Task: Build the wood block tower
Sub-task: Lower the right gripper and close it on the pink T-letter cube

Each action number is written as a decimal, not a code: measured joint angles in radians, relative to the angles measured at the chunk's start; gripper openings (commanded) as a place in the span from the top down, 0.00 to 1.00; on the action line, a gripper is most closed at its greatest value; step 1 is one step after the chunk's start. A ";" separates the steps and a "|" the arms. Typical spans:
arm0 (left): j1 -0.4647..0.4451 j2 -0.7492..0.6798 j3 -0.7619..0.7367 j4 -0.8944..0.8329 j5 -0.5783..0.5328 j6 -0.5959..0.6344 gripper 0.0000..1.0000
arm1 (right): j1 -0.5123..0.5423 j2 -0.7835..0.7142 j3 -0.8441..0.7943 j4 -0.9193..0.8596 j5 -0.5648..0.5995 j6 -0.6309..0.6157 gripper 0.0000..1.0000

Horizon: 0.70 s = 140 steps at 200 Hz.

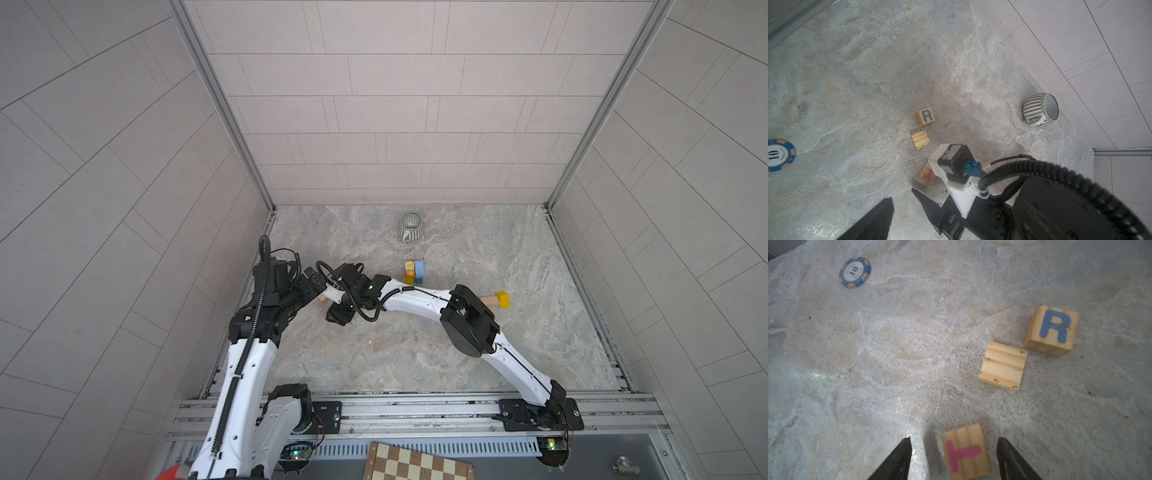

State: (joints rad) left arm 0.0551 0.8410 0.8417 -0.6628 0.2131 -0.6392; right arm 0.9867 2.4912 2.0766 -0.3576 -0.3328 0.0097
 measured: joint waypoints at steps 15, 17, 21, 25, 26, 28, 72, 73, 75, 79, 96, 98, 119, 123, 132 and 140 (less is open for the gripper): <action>0.000 0.000 0.000 0.000 0.004 0.000 0.04 | -0.002 0.011 0.017 -0.011 0.005 -0.005 0.38; 0.000 0.000 0.000 0.000 0.004 0.000 0.04 | -0.002 0.013 0.019 -0.014 0.006 -0.005 0.38; 0.000 0.000 0.000 0.000 0.005 0.000 0.04 | -0.002 0.017 0.023 -0.016 0.006 -0.007 0.38; 0.000 0.000 0.000 0.000 0.005 0.000 0.04 | -0.002 0.021 0.027 -0.020 0.008 -0.008 0.39; 0.000 0.000 0.000 0.000 0.005 0.000 0.04 | -0.002 0.022 0.029 -0.022 0.008 -0.010 0.39; 0.000 0.000 -0.001 0.000 0.005 0.000 0.04 | -0.002 0.024 0.031 -0.024 0.009 -0.010 0.39; 0.000 0.000 -0.001 0.001 0.009 0.000 0.04 | -0.006 0.047 0.077 -0.066 0.021 -0.021 0.47; 0.000 0.000 -0.001 0.001 0.009 0.000 0.04 | -0.006 0.047 0.078 -0.066 0.021 -0.023 0.47; 0.000 0.000 -0.001 0.001 0.009 0.000 0.04 | -0.006 0.047 0.078 -0.067 0.021 -0.023 0.48; 0.000 0.001 -0.001 0.001 0.010 0.000 0.04 | -0.006 0.047 0.078 -0.068 0.022 -0.025 0.48; 0.000 0.002 -0.001 0.002 0.011 -0.001 0.04 | -0.008 0.047 0.079 -0.074 0.026 -0.031 0.52; 0.000 0.002 -0.001 0.002 0.011 -0.001 0.04 | -0.008 0.047 0.079 -0.075 0.026 -0.032 0.53; 0.002 0.005 -0.005 0.005 0.012 -0.002 0.04 | -0.008 0.047 0.080 -0.082 0.034 -0.041 0.58; 0.003 0.005 -0.005 0.006 0.012 -0.002 0.04 | -0.008 0.047 0.080 -0.083 0.037 -0.042 0.59; 0.004 0.005 -0.007 0.006 0.012 -0.002 0.04 | -0.008 0.047 0.080 -0.085 0.040 -0.048 0.62; 0.005 0.005 -0.008 0.007 0.012 -0.003 0.04 | -0.009 0.047 0.081 -0.087 0.043 -0.053 0.64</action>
State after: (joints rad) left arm 0.0601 0.8463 0.8333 -0.6556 0.2253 -0.6418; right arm 0.9779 2.5381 2.1574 -0.4442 -0.2893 -0.0433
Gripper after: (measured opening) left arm 0.962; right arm 0.385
